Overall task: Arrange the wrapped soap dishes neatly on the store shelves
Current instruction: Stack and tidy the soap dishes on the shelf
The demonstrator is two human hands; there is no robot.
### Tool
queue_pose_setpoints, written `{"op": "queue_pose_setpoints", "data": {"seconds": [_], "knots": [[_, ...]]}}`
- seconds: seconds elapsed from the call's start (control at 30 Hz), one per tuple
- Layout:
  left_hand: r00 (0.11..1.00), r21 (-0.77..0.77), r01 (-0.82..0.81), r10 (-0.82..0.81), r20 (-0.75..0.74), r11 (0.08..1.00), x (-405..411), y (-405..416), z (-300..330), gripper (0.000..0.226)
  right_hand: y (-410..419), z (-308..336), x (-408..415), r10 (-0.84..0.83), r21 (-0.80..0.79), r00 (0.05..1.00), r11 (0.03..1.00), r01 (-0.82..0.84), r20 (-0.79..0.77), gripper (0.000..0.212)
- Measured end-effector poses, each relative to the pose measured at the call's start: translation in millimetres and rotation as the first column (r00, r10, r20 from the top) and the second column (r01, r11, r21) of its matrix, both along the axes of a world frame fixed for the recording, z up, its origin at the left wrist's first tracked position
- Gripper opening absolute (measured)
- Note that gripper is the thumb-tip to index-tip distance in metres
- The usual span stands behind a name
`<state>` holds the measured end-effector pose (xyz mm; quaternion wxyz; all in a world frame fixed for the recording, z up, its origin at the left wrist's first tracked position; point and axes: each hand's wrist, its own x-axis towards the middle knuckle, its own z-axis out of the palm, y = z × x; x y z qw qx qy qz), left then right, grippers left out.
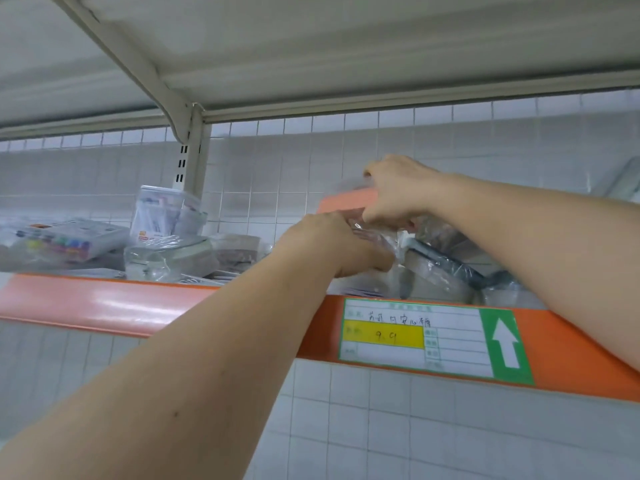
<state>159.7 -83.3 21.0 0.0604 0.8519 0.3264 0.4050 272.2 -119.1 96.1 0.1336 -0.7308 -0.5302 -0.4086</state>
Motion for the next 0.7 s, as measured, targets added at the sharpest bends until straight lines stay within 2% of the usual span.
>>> {"op": "queue_pose_setpoints", "data": {"seconds": [0.1, 0.17, 0.23, 0.3, 0.37, 0.5, 0.6, 0.7], "knots": [[0.984, 0.059, 0.101, -0.108, 0.140, 0.993, -1.1, -4.1, 1.1, 0.046, -23.7, 6.6, -1.7, 0.101, 0.247, 0.994, 0.965, -0.087, -0.045, 0.057], [0.941, 0.033, 0.240, -0.241, 0.239, 0.970, -2.1, -10.6, 1.5, 0.046, -45.7, 4.6, 0.5, 0.127, 0.364, 0.992, 0.925, -0.111, -0.020, 0.056], [0.858, -0.011, 0.412, -0.384, 0.342, 0.911, -4.1, -17.2, 1.1, 0.047, -70.0, -5.0, 4.7, 0.111, 0.396, 0.994, 0.913, -0.098, -0.011, 0.059], [0.799, -0.008, 0.514, -0.476, 0.366, 0.858, -6.7, -23.2, -0.8, 0.053, -94.8, -17.1, 9.3, 0.082, 0.383, 0.997, 0.921, -0.071, -0.012, 0.064], [0.789, 0.019, 0.544, -0.519, 0.330, 0.839, -9.1, -28.5, -4.3, 0.064, -121.6, -24.9, 12.7, 0.051, 0.376, 0.999, 0.926, -0.045, -0.008, 0.066], [0.798, 0.072, 0.518, -0.512, 0.318, 0.852, -9.6, -57.7, -3.4, 0.071, -183.6, -33.4, 20.9, -0.026, 0.377, 1.000, 0.926, 0.023, 0.003, 0.066], [0.824, 0.133, 0.453, -0.471, 0.315, 0.881, 2.8, -111.5, -0.5, 0.070, -243.5, -43.6, 32.9, -0.077, 0.347, 0.997, 0.935, 0.072, 0.002, 0.067], [0.824, 0.183, 0.477, -0.510, 0.245, 0.859, 26.8, -181.0, -6.5, 0.081, -324.2, -59.1, 48.5, -0.142, 0.336, 0.990, 0.932, 0.138, -0.013, 0.067]]}}
